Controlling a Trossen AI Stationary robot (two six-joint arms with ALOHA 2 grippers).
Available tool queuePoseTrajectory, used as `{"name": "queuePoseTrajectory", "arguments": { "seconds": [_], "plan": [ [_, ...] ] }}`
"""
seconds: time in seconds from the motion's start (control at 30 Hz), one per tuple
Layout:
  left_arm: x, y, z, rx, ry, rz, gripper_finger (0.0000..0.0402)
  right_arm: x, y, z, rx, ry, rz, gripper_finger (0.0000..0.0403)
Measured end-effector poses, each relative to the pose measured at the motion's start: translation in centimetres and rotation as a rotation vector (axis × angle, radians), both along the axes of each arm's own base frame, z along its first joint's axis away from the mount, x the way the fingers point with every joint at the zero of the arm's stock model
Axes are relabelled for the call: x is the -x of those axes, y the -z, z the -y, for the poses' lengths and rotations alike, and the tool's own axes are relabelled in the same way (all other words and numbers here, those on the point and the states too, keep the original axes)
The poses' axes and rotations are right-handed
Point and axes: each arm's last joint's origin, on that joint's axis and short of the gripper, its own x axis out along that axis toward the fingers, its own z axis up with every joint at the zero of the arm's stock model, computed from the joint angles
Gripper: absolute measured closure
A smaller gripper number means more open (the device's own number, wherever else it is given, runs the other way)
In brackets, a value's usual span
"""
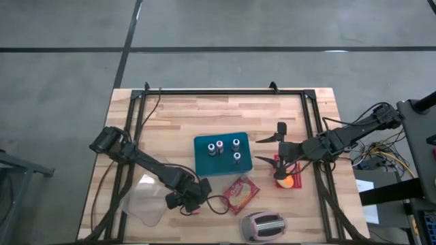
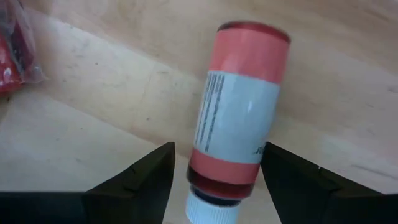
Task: Pick & Place Food Item
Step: Put the pink food coloring bottle into the blue bin
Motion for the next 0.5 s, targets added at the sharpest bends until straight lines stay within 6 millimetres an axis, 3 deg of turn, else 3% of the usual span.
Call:
{"name": "queuePoseTrajectory", "arguments": {
  "seconds": [0.5],
  "plan": [
    [-0.06,-0.07,-0.06,-0.026,0.02,0.023,0.0264,0.01,-0.05,0.01,-0.002,0.001,0.003,0.0168]
  ]
}}
